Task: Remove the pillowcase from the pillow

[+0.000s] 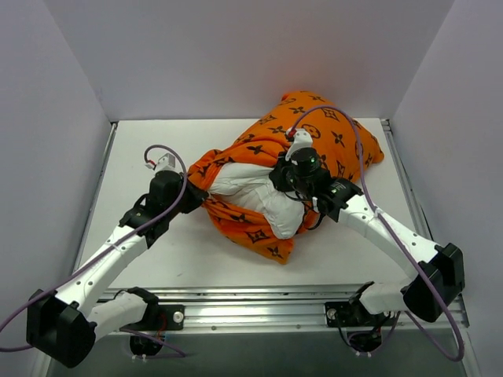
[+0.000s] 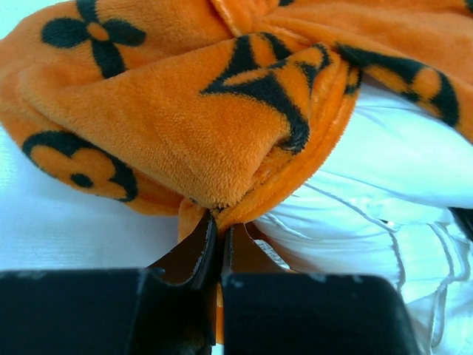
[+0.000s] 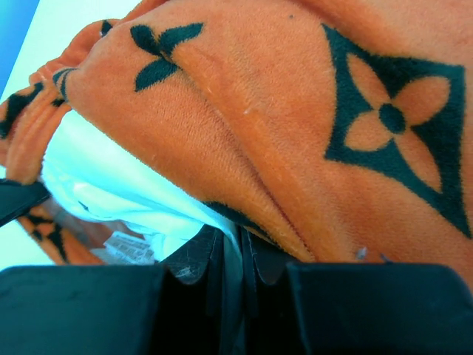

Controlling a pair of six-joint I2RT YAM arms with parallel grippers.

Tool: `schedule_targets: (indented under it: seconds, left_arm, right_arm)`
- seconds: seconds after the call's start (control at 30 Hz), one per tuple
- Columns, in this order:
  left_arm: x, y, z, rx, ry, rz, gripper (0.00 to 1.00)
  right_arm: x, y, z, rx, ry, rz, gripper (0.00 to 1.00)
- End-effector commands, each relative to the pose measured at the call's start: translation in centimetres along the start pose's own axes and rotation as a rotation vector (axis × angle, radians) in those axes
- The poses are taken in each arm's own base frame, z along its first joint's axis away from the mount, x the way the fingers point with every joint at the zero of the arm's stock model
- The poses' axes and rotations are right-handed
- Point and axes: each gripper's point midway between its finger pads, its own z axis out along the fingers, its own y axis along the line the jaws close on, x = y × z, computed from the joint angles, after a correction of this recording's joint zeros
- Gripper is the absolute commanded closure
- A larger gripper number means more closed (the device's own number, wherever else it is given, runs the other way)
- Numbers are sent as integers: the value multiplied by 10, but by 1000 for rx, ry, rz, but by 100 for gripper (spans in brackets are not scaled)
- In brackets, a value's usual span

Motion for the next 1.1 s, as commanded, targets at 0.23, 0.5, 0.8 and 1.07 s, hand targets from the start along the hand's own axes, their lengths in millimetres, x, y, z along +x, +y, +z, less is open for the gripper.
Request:
schedule_targets:
  seconds: [0.23,0.5,0.8,1.07]
  left_arm:
    - [-30,113,9,-376,-197,-22,98]
    - [-4,64,47,-84,-79,46,97]
    - [-13,25,82,103,-130,20,94]
    - [-10,23,79,130,-160,-5,61]
  right_arm:
    - [-53,-126,-68,387,-154,48,100]
    - [-4,-22,-44,-89,15,-122,100]
    - [22,37,-66,-323,30,-189,100]
    - [-30,79,-87,-496,-148,-89,100]
